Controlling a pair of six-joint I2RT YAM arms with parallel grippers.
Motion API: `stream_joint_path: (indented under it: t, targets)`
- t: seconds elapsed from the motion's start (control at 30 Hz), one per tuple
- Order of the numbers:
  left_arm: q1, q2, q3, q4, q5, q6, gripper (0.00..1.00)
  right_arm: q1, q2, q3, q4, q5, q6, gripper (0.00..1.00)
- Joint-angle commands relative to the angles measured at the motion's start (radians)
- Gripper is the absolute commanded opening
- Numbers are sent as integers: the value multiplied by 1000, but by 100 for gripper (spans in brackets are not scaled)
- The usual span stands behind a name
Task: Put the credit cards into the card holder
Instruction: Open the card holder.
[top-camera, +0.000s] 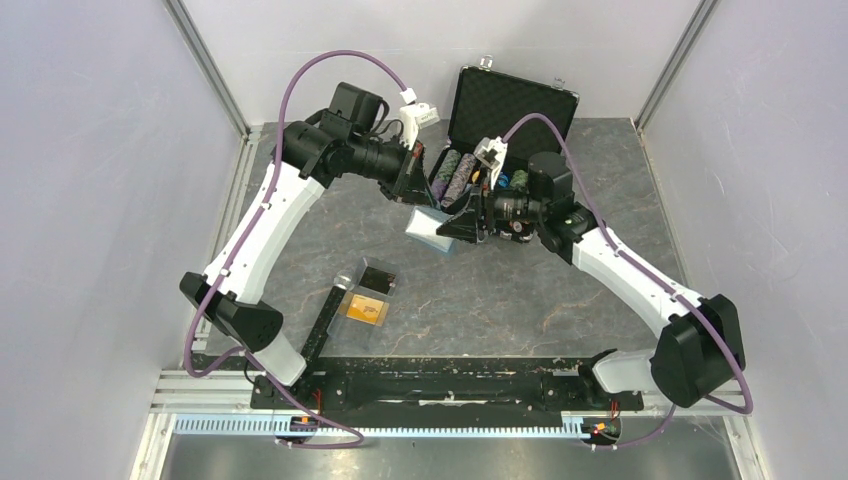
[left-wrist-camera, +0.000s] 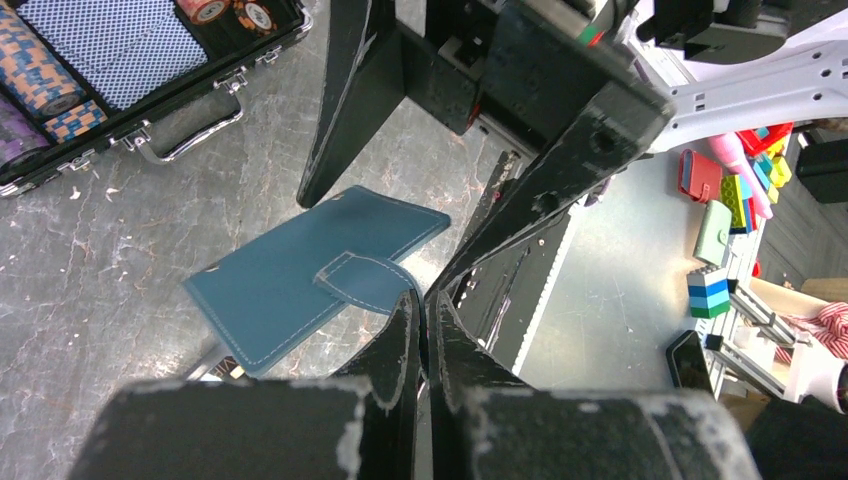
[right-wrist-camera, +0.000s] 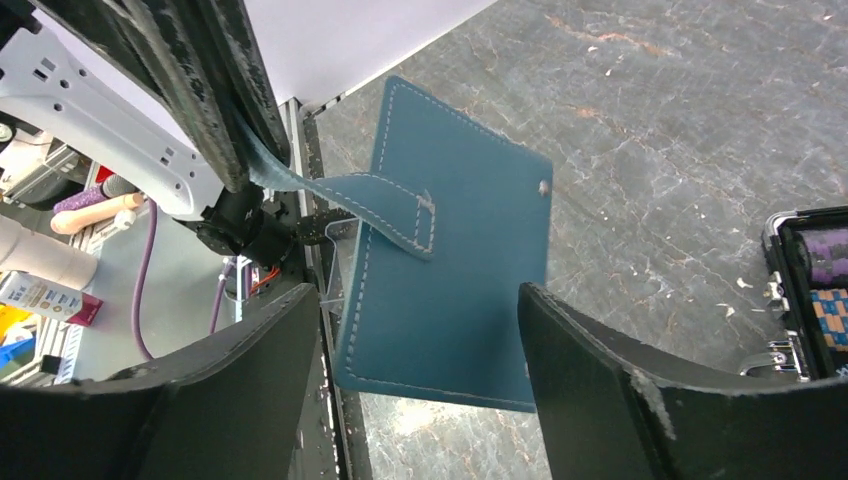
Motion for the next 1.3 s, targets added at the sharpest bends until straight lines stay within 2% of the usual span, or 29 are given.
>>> stream_joint_path:
  t: [0.0,0.17,0.27,0.33,0.47,0.57,0.63,0.73,1.0,1.13,1.27]
  targets:
    - [-3,1,-10,70,65,-39,2,33,13,-2,8,46,-35,73]
    - [-4,3,-16,79,65,-45,2,53,27,6,39,171,7,48]
    - [-3,-1,-16,81,52,-45,4,55,38,22,19,223,25,16]
    - [-3,-6,-22,90,31,-51,9,55,42,26,8,230,33,0]
    - [-2,-38,-66,139,-45,-88,43,54,42,27,-2,236,52,0]
    - [12,-89,-134,216,-93,-151,59,53,38,30,-14,247,58,0]
    - [33,-130,-205,291,-105,-213,64,52,38,37,-26,261,61,0]
    - [82,-206,-362,447,-71,-353,68,48,42,48,-44,264,66,0]
    - [237,-398,-829,830,50,-711,70,19,35,29,-46,283,102,0]
    - [240,-424,-961,911,90,-784,69,-2,25,4,-39,281,125,0]
    - [237,-429,-1025,975,100,-830,68,-19,20,-20,6,256,176,0]
